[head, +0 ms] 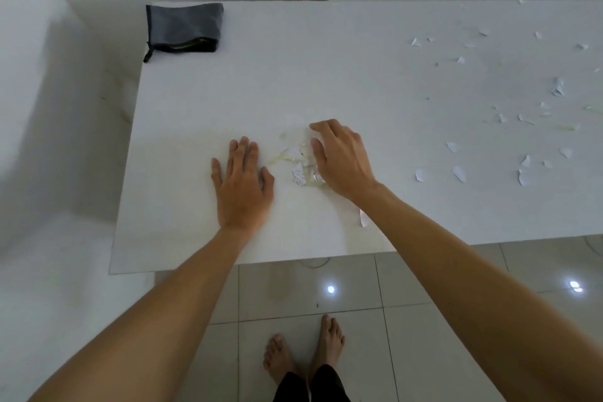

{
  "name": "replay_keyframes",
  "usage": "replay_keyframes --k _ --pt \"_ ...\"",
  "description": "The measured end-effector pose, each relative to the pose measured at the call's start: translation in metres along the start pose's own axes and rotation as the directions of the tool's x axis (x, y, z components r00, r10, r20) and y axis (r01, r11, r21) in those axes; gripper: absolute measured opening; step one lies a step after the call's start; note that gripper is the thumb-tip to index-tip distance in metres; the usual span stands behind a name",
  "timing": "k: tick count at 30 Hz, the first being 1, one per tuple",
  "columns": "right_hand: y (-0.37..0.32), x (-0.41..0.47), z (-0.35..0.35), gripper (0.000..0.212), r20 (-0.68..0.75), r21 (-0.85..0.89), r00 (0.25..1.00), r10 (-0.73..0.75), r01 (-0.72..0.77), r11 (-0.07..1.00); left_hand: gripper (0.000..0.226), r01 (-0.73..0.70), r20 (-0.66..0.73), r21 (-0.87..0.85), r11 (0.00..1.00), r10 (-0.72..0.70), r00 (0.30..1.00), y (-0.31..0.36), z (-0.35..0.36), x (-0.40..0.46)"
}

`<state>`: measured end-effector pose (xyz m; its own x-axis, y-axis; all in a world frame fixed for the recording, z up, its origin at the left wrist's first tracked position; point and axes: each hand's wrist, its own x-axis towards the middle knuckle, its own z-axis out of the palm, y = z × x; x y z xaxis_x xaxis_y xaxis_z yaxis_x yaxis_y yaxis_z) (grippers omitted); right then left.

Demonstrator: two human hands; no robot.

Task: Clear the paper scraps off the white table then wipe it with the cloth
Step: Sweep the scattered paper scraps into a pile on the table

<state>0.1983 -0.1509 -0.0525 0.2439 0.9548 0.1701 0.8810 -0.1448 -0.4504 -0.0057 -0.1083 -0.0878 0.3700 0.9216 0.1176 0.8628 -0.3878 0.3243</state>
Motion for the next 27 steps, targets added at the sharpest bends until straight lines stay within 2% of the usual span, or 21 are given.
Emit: replay_keyframes --k 3,5,8,10,12,14,16,17,20,22,25,27 --pt "-0.016 0.016 0.011 0.041 0.244 0.002 0.953 -0.179 0.184 0.983 0.055 0.001 -0.008 0.003 1.000 -0.001 1.000 -0.002 -0.001 0.001" --pt "-0.015 0.015 0.015 0.045 0.338 -0.043 0.905 -0.258 0.289 0.956 0.055 0.001 -0.011 0.004 1.000 -0.001 1.000 -0.001 -0.001 0.001" --pt "0.000 0.005 0.004 0.039 0.266 -0.234 0.915 -0.302 0.366 0.901 0.055 0.004 -0.008 -0.004 1.000 -0.004 1.000 -0.001 0.000 0.001" --pt "0.007 -0.001 -0.004 0.035 0.204 -0.358 0.934 -0.294 0.351 0.865 0.054 0.010 -0.005 -0.014 1.000 -0.010 1.000 -0.001 0.001 0.001" --pt "0.004 -0.003 -0.005 0.042 0.196 -0.349 0.929 -0.313 0.364 0.863 0.053 0.015 0.002 -0.027 1.000 -0.015 1.000 -0.001 0.001 0.001" --pt "-0.008 -0.007 -0.001 0.059 0.311 -0.296 0.876 -0.368 0.457 0.839 0.052 0.012 0.000 -0.028 1.000 -0.012 1.000 -0.001 -0.001 0.000" --pt "-0.013 -0.014 0.005 0.063 0.428 -0.288 0.784 -0.450 0.590 0.754 0.051 0.001 -0.003 -0.025 1.000 -0.001 1.000 -0.003 -0.002 -0.001" --pt "-0.011 -0.018 0.004 0.061 0.441 -0.308 0.768 -0.464 0.615 0.726 0.051 -0.007 -0.004 -0.027 1.000 0.007 1.000 -0.003 -0.002 -0.001" --pt "0.004 -0.031 -0.008 0.056 0.301 -0.303 0.850 -0.433 0.516 0.801 0.051 0.002 -0.009 -0.034 0.999 -0.002 1.000 -0.001 -0.002 0.000" --pt "0.014 -0.042 -0.024 0.047 0.133 -0.146 0.925 -0.357 0.374 0.916 0.050 -0.009 -0.021 -0.022 1.000 0.009 1.000 0.000 0.000 -0.001" --pt "0.034 -0.060 -0.052 0.043 -0.052 0.014 0.995 -0.082 0.083 0.996 0.048 -0.207 -0.030 0.027 0.978 0.208 0.978 0.003 0.004 -0.005" --pt "0.058 -0.073 -0.063 0.041 -0.129 0.001 0.982 0.138 -0.139 0.990 0.048 -0.293 -0.027 0.040 0.955 0.294 0.955 0.011 0.008 -0.007"
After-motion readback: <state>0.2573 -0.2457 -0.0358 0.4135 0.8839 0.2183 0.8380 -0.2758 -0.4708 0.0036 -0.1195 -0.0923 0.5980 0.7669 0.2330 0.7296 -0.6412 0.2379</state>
